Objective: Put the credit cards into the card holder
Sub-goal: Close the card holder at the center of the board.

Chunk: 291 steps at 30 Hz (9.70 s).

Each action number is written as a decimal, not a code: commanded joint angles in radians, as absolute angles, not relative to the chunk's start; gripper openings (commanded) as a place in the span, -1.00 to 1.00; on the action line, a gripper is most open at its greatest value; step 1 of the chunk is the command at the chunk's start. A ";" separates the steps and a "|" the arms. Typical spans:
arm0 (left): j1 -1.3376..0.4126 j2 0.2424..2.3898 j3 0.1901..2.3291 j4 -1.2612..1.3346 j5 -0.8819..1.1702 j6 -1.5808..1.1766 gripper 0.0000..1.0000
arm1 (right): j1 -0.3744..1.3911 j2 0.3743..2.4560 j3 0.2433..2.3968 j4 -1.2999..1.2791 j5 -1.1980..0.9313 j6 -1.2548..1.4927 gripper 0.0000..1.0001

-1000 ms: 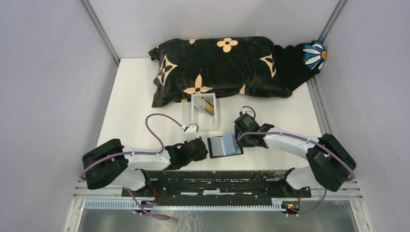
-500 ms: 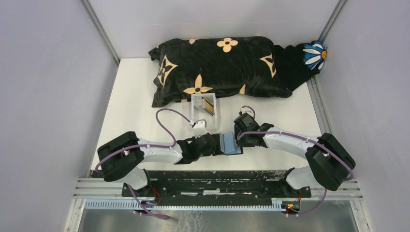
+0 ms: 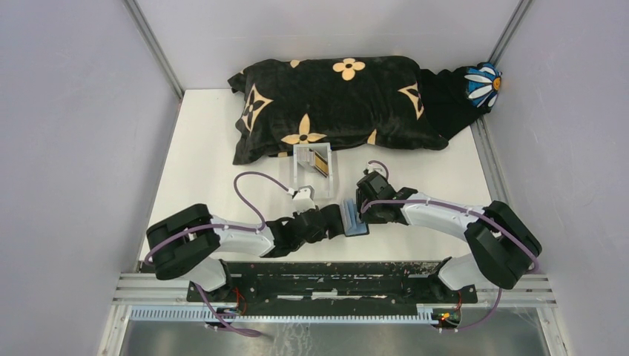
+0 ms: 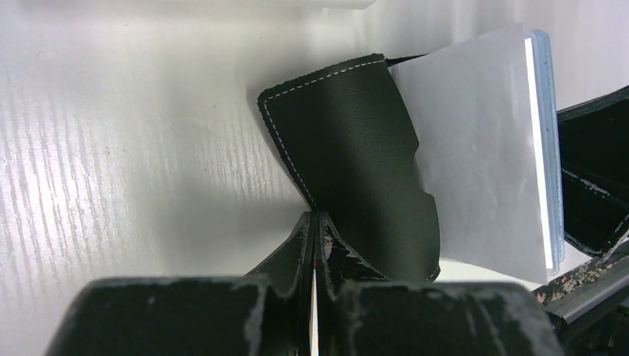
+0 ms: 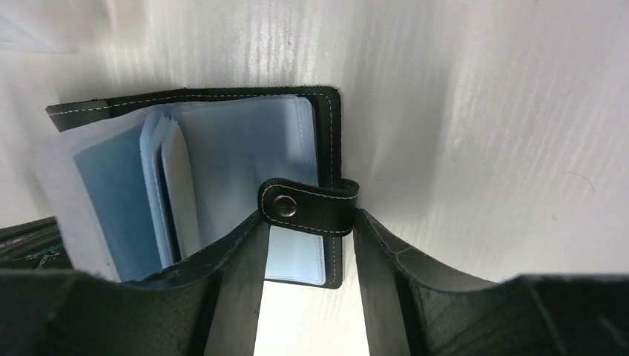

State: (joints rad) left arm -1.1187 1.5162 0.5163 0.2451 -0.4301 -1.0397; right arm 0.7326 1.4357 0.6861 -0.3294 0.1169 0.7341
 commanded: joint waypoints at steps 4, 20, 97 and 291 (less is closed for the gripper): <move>-1.122 1.457 0.540 0.305 -0.474 -0.941 -0.92 | 0.741 1.508 0.657 -0.352 0.044 0.740 0.04; -1.121 1.420 0.584 0.391 -0.527 -0.885 -0.84 | 0.739 1.508 0.662 -0.360 0.048 0.741 0.03; -1.134 1.607 0.535 0.480 -0.484 -0.909 -0.85 | 0.719 1.466 0.729 -0.230 0.267 0.580 -0.10; -1.134 1.714 0.591 0.511 -0.419 -0.897 -0.88 | 0.868 1.517 0.711 -0.133 0.305 0.690 -0.98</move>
State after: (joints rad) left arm -1.1301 1.6806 0.5949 0.4854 -0.4381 -0.9112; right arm 0.8600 1.5276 0.7639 -0.1726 0.3012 0.6544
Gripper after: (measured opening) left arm 0.066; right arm 0.017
